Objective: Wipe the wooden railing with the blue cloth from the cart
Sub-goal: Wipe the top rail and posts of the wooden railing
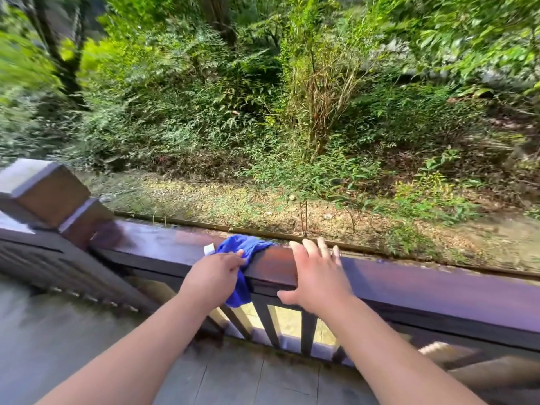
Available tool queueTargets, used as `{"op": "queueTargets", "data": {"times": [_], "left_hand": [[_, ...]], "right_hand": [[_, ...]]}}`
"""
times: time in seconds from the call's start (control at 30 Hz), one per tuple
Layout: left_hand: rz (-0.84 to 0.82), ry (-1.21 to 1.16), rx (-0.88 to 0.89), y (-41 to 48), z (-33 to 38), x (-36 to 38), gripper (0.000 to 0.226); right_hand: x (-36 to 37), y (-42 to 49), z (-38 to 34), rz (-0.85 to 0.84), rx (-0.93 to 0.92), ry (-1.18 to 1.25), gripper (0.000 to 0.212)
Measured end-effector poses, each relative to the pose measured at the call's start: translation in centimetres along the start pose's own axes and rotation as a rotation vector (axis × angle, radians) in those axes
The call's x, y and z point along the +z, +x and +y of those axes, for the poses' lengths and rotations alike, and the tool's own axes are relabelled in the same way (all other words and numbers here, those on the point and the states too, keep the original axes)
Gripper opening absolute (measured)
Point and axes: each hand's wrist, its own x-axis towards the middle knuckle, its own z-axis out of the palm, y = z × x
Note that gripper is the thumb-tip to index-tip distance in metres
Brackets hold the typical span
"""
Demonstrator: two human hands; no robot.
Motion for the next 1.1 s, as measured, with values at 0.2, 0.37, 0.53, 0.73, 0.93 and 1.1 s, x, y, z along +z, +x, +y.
{"op": "queueTargets", "data": {"times": [0.2,0.37,0.53,0.73,0.93,1.1], "left_hand": [[-0.027,0.024,0.030,0.2,-0.2,0.0,0.040],[-0.053,0.058,0.132,0.4,-1.5,0.4,0.046],[-0.035,0.019,0.228,1.5,-4.8,0.0,0.045],[-0.030,-0.024,0.216,3.4,-13.9,-3.1,0.043],[0.001,0.038,0.058,4.7,-27.7,-8.4,0.042],[-0.045,0.079,-0.043,5.2,-33.7,-11.0,0.049]], "right_hand": [[0.4,3.3,-5.2,-0.111,0.027,-0.030,0.106],[0.8,3.9,-6.2,-0.079,0.057,-0.110,0.085],[0.7,3.5,-5.2,-0.058,0.099,-0.124,0.097],[0.2,3.5,-6.9,-0.124,0.233,-0.150,0.095],[0.6,3.9,-9.3,-0.164,0.332,-0.238,0.105],[2.0,7.0,-16.9,-0.133,0.256,-0.188,0.115]]}}
